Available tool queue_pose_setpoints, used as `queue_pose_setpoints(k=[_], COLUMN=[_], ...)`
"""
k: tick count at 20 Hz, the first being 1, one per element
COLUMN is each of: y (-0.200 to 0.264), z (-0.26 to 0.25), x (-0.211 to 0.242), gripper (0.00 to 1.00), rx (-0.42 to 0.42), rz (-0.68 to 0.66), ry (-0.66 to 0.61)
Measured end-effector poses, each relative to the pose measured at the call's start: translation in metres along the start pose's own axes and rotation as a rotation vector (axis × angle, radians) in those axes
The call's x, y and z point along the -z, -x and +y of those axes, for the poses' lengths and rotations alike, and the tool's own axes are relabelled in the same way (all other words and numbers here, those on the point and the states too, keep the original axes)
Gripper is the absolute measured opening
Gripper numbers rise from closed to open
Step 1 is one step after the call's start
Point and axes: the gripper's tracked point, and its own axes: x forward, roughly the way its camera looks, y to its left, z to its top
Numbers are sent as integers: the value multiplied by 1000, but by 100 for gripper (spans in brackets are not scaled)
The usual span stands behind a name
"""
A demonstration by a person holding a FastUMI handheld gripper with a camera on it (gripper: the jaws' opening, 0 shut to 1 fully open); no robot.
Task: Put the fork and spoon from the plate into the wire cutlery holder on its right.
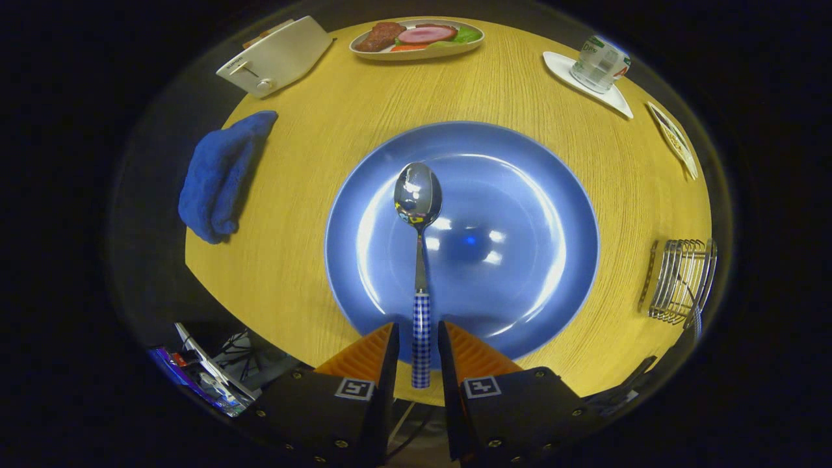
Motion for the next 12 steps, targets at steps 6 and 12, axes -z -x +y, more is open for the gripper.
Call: queue_pose_setpoints(k=[6,12], y=[10,48], z=[-12,-46], x=[11,21], gripper=[4,4], rx=[27,102], rz=[34,82], ry=[150,299])
